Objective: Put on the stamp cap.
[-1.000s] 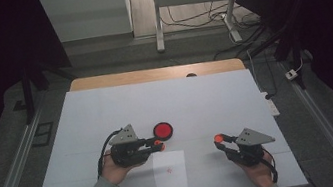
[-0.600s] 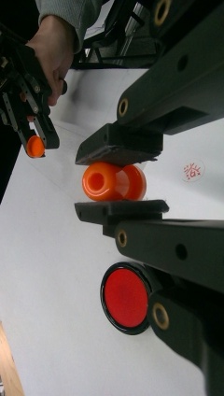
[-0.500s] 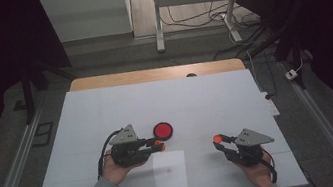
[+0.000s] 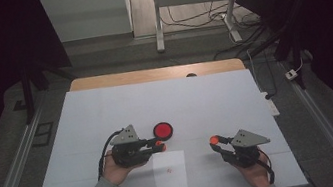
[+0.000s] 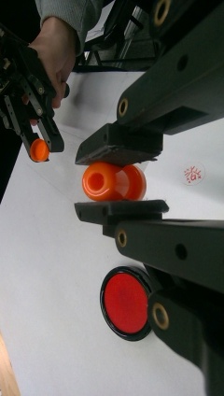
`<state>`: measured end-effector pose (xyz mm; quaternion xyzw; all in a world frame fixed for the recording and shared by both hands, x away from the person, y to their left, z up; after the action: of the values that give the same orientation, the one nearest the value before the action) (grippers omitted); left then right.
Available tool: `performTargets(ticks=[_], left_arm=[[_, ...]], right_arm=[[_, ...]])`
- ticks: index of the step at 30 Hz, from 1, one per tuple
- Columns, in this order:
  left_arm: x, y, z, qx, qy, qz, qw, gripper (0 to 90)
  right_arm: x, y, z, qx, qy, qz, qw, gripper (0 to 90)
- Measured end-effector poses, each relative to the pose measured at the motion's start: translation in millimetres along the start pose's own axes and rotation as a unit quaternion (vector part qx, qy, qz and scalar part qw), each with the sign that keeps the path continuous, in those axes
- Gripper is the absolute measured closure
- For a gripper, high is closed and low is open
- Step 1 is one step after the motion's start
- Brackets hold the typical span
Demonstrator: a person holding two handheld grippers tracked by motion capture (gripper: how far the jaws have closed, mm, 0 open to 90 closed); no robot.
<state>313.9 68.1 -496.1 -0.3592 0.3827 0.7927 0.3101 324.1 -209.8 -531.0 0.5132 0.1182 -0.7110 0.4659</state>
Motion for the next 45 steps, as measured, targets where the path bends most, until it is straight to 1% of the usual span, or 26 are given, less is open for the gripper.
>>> performTargets(ticks=[6, 7, 9, 27, 28, 32, 34, 45], left_arm=[[0.2, 0.2, -0.5, 0.001, -0.002, 0.000, 1.0000, 72.2], [0.3, 0.3, -0.5, 0.001, -0.002, 0.000, 1.0000, 72.2], [0.3, 0.3, -0.4, 0.001, -0.002, 0.000, 1.0000, 72.2], [0.3, 0.8, -1.5, 0.001, -0.003, -0.001, 1.0000, 72.2], [0.3, 0.8, -1.8, 0.002, -0.004, 0.000, 1.0000, 72.2], [0.6, 0.9, -2.5, 0.002, -0.005, 0.001, 1.0000, 72.1], [0.7, 1.0, -2.7, 0.002, -0.005, 0.000, 1.0000, 72.2], [1.7, 2.0, -5.2, 0.004, -0.009, 0.001, 1.0000, 72.1]], right_arm=[[-2.1, -3.3, -3.5, -0.005, 0.000, 0.003, 1.0000, 64.5], [-2.8, -3.9, -4.7, -0.006, 0.004, 0.002, 1.0000, 64.5], [-3.2, -5.1, -6.0, -0.008, 0.000, 0.004, 1.0000, 64.5], [-15.1, -24.7, -22.9, -0.039, 0.006, 0.018, 0.9991, 64.5], [-15.5, -25.6, -23.5, -0.038, 0.003, 0.019, 0.9991, 64.5], [-18.3, -30.5, -27.1, -0.050, 0.014, 0.022, 0.9984, 64.4], [-18.7, -32.1, -28.4, -0.053, 0.010, 0.024, 0.9983, 64.4], [-23.7, -41.1, -35.6, -0.062, 0.009, 0.028, 0.9976, 64.4]])
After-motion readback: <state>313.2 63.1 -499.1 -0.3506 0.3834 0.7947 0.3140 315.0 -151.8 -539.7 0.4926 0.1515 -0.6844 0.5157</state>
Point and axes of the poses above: each handheld gripper's, and its own axes: z roughly backward along the jaws, x roughly out of its underside, y roughly to its right, the point moved 6 cm from there along -z, roughly forward along the jaws, and after that the axes turned 14 degrees about z, right-handed, at the moved point
